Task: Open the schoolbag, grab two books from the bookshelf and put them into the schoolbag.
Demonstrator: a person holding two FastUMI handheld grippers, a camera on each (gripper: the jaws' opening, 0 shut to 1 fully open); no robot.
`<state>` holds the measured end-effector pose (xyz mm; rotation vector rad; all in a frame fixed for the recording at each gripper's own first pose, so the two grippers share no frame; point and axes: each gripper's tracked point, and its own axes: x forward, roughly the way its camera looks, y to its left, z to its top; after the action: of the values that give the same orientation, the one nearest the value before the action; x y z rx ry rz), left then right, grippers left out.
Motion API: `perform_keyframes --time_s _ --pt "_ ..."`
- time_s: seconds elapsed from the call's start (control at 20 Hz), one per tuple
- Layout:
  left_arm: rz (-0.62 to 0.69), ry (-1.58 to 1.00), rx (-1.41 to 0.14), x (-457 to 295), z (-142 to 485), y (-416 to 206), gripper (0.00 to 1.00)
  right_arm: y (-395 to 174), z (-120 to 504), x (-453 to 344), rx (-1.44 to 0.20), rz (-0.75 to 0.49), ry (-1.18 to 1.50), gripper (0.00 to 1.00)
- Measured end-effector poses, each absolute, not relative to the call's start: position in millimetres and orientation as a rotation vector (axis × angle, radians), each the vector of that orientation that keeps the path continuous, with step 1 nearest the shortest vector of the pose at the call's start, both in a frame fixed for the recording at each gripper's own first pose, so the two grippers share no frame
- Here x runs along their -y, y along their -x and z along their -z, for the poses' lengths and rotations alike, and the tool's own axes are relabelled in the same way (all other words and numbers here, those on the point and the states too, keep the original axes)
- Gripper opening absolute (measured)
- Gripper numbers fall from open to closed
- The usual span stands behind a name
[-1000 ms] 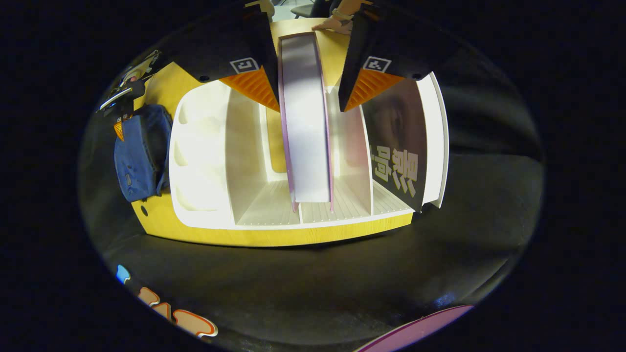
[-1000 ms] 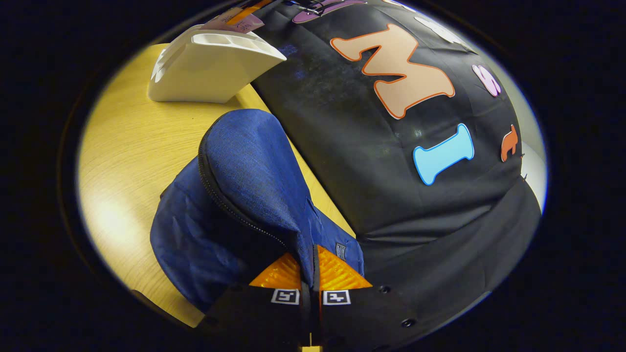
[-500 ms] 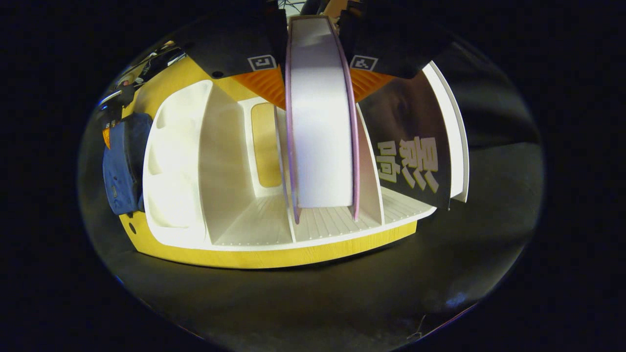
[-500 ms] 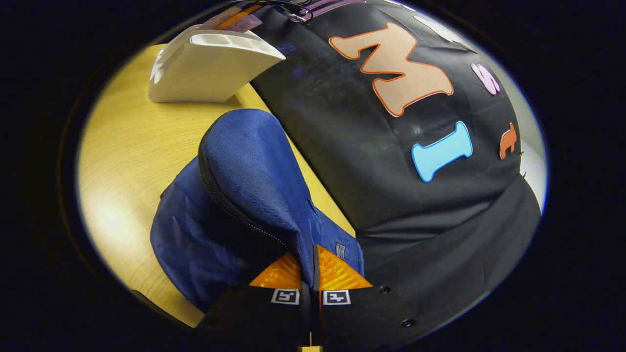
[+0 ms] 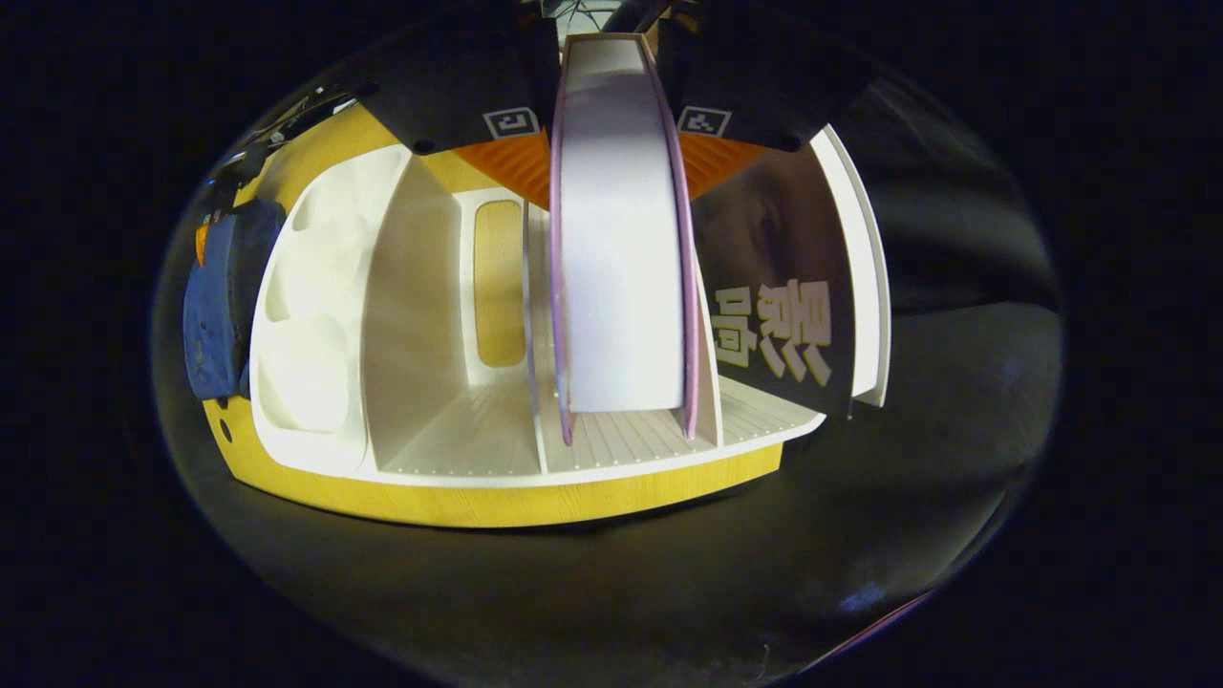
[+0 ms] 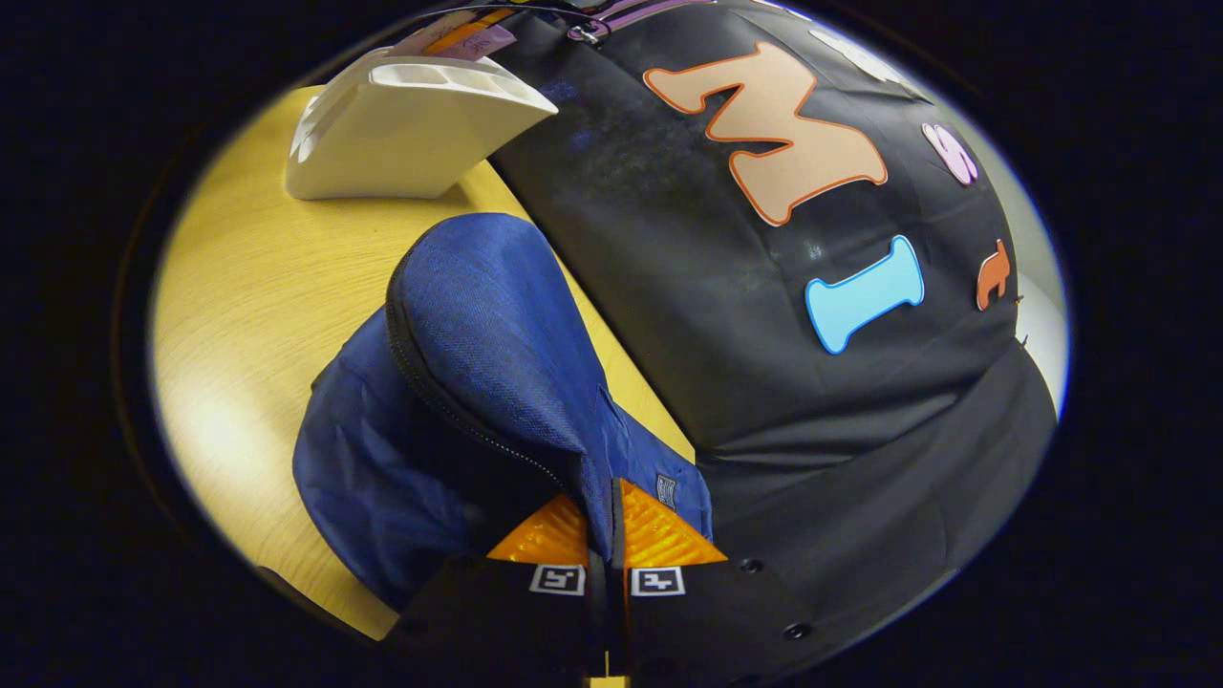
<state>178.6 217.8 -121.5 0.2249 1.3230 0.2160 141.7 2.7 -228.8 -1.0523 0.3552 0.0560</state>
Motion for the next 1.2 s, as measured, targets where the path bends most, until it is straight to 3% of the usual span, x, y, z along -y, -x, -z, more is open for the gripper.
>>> perform_keyframes --time_s 0.75,1.2 --pt "-0.296 -0.086 -1.206 -183.6 36.9 -101.2 0.37 -142.2 232.3 4.5 -0.345 -0.119 0.949 0.01" --pt "-0.213 0.020 -1.069 -106.3 -16.9 -70.9 0.36 -142.4 212.8 24.6 -0.333 -0.145 0.850 0.01"
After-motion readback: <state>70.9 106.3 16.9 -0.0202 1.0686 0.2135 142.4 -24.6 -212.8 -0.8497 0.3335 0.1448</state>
